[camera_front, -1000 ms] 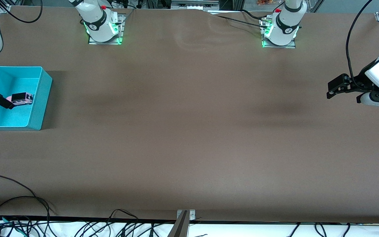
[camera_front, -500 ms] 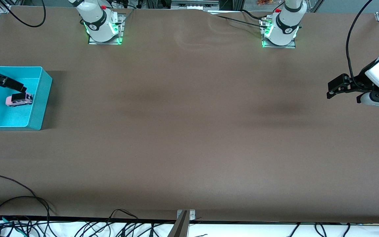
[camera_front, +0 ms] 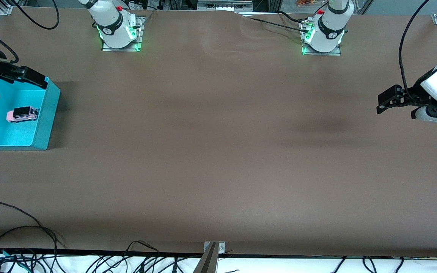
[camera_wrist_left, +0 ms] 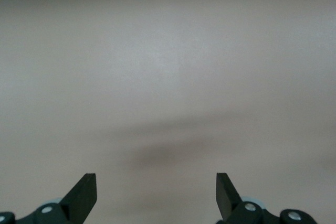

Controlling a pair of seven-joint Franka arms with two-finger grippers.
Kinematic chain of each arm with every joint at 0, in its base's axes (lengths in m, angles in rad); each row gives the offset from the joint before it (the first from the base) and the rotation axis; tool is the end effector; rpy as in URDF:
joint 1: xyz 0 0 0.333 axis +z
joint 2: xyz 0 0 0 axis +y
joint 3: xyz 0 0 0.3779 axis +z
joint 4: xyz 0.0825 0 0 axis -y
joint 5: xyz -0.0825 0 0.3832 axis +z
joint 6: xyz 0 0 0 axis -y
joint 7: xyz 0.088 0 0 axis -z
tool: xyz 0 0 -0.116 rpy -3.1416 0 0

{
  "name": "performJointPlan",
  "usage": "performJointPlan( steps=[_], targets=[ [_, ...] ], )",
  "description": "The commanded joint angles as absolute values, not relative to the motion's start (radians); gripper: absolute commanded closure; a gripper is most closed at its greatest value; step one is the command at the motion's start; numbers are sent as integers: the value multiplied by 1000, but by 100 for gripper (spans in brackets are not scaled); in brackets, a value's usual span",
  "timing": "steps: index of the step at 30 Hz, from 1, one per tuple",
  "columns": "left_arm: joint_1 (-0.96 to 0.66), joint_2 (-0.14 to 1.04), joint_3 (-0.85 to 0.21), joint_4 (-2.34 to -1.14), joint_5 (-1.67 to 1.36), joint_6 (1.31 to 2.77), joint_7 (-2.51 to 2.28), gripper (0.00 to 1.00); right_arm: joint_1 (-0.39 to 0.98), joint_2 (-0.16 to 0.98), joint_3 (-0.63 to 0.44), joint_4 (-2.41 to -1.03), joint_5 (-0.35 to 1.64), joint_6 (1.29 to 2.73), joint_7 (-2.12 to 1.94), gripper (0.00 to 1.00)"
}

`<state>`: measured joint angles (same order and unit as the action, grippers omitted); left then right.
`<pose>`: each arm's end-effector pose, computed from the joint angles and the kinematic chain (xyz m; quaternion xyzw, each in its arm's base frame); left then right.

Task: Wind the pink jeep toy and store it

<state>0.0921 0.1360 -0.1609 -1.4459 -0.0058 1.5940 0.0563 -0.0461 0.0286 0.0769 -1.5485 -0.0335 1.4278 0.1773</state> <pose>0.6050 -0.0343 0.6605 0.9980 -0.0617 0.0068 0.0138 0.5466 0.0118 0.6608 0.9943 -0.0740 -0.0725 0.0233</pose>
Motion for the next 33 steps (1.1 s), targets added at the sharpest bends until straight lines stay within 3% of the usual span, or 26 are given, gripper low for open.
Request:
performJointPlan(
  steps=[1, 33],
  targets=[
    [95, 127, -164, -1439, 3, 1592, 75, 0, 37, 29, -8, -1511, -14, 1381, 152, 0],
    [92, 127, -166, -1427, 3, 1592, 75, 0, 38, 29, -14, -1512, 17, 1480, 31, 0]
  ],
)
